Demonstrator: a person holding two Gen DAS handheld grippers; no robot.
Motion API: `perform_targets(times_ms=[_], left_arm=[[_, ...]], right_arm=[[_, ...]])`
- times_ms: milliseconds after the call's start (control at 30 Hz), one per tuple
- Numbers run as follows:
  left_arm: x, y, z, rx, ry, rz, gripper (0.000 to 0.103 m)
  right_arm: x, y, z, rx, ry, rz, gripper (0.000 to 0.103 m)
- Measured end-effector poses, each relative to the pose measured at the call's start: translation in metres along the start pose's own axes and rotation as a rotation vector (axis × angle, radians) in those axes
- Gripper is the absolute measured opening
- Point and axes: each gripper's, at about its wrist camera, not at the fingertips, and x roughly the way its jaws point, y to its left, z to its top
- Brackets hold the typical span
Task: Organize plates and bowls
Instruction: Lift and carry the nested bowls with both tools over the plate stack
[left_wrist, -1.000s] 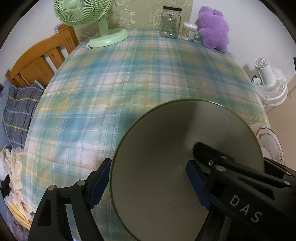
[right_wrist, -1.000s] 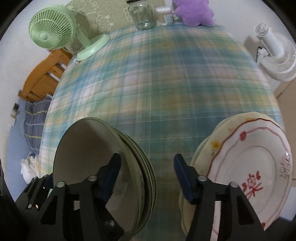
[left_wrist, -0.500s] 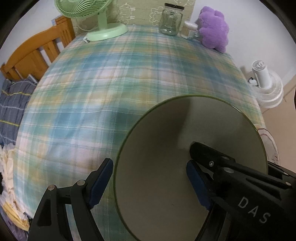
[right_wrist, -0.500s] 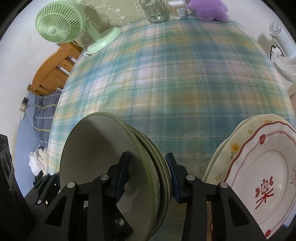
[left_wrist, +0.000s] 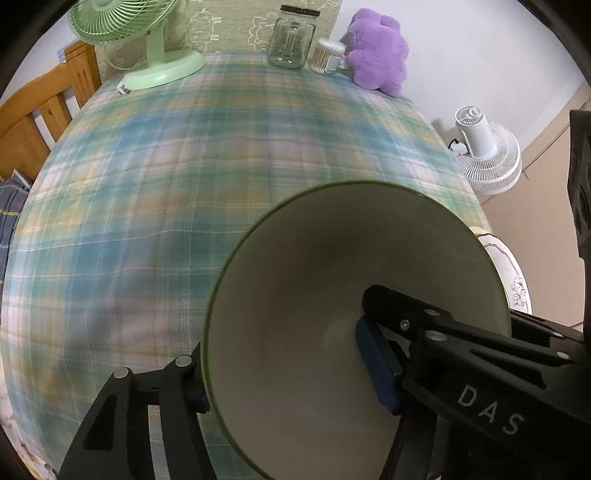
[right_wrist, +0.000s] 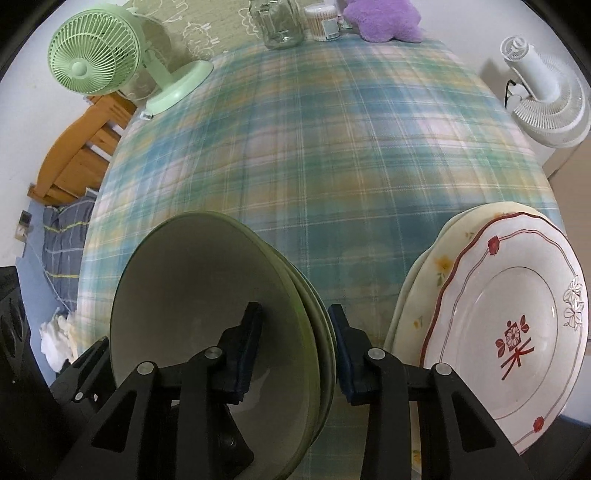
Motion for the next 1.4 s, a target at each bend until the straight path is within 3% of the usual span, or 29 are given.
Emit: perform_targets(times_ms=[367, 800, 1033, 1400], left_arm=[[-0.011, 0.006, -0.005, 0.015, -0.009, -0.031, 0.063], [-0.057, 0.015, -0.013, 0.076, -0.043, -0.063, 0.063], [-0.067, 0.002, -0.014, 0.102, -0.076, -0.043, 0.063], [-0.072, -0.037, -0.012, 0.038, -0.114, -0.012, 0.063]], right_arm=[[-0.004, 0.006, -0.005, 0.046, -0.008, -0.022, 0.041], [-0.048, 0.038, -0.028, 0.093, -0.085, -0.052, 0.042], [-0.063, 0.037, -0.034, 0.11, -0.128, -0.033, 0.042], [-0.084, 0.004, -0.026, 0.039, -0.134, 0.002, 0.042]])
